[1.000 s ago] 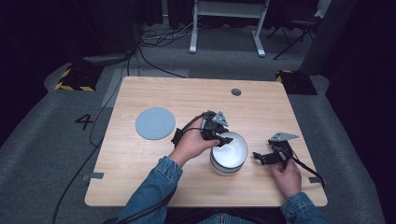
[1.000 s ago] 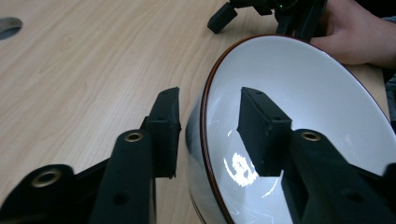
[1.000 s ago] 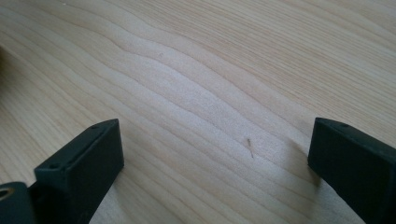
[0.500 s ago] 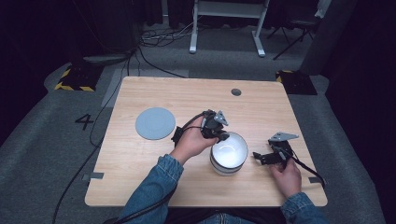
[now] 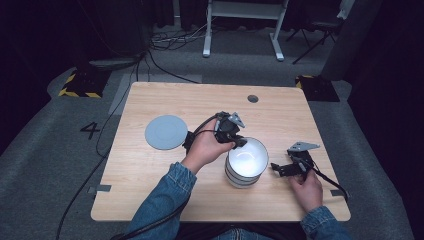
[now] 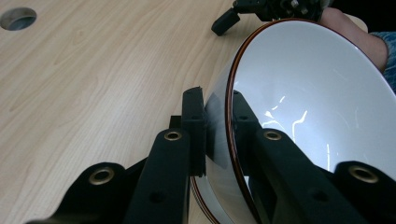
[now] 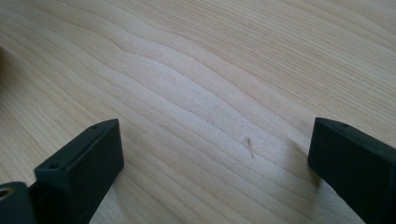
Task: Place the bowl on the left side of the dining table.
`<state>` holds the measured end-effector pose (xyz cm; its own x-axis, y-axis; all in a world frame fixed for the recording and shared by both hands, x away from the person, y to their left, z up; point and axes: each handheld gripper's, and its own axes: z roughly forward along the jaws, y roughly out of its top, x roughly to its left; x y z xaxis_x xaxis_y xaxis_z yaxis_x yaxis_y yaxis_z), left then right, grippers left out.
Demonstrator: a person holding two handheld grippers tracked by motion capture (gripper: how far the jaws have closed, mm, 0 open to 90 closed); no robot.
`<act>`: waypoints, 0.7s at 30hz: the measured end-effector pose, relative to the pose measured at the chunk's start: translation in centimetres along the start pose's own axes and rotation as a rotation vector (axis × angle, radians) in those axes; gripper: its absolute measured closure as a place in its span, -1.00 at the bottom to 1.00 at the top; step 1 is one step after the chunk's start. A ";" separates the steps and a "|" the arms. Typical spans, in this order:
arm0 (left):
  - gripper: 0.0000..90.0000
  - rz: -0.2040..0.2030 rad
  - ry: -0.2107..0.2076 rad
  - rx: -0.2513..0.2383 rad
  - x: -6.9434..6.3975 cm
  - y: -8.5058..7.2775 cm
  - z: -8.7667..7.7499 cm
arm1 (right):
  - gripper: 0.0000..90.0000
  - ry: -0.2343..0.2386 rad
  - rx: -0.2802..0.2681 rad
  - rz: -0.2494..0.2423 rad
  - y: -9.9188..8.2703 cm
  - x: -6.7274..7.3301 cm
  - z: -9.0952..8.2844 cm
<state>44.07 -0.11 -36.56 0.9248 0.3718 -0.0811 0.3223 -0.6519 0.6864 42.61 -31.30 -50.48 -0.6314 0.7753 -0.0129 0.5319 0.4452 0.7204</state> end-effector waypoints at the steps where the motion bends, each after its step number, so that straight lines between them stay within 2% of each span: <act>1: 0.79 -0.005 0.004 0.000 0.0 0.2 -0.2 | -0.92 0.000 0.000 0.000 0.0 0.0 0.0; 5: 0.78 -0.015 0.018 -0.023 0.1 1.1 -1.1 | -0.92 0.000 -0.004 -0.006 0.0 0.0 0.0; 8: 0.78 -0.009 0.025 -0.026 0.1 1.3 -1.5 | -0.92 0.000 -0.004 -0.006 0.0 0.0 0.0; 12: 0.78 -0.021 0.032 -0.035 0.1 1.8 -2.1 | -0.92 0.000 -0.004 -0.006 0.0 0.0 0.0; 18: 0.78 -0.063 0.049 -0.057 0.4 2.1 -2.7 | -0.92 0.000 -0.004 -0.006 0.0 0.0 0.0; 21: 0.78 -0.070 0.061 -0.054 0.9 2.0 -2.9 | -0.92 -0.001 -0.003 -0.013 0.0 -0.1 0.0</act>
<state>44.95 0.80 -33.13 0.8859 0.4557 -0.0870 0.3726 -0.5873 0.7185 42.68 -31.36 -50.50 -0.6377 0.7699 -0.0225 0.5220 0.4535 0.7224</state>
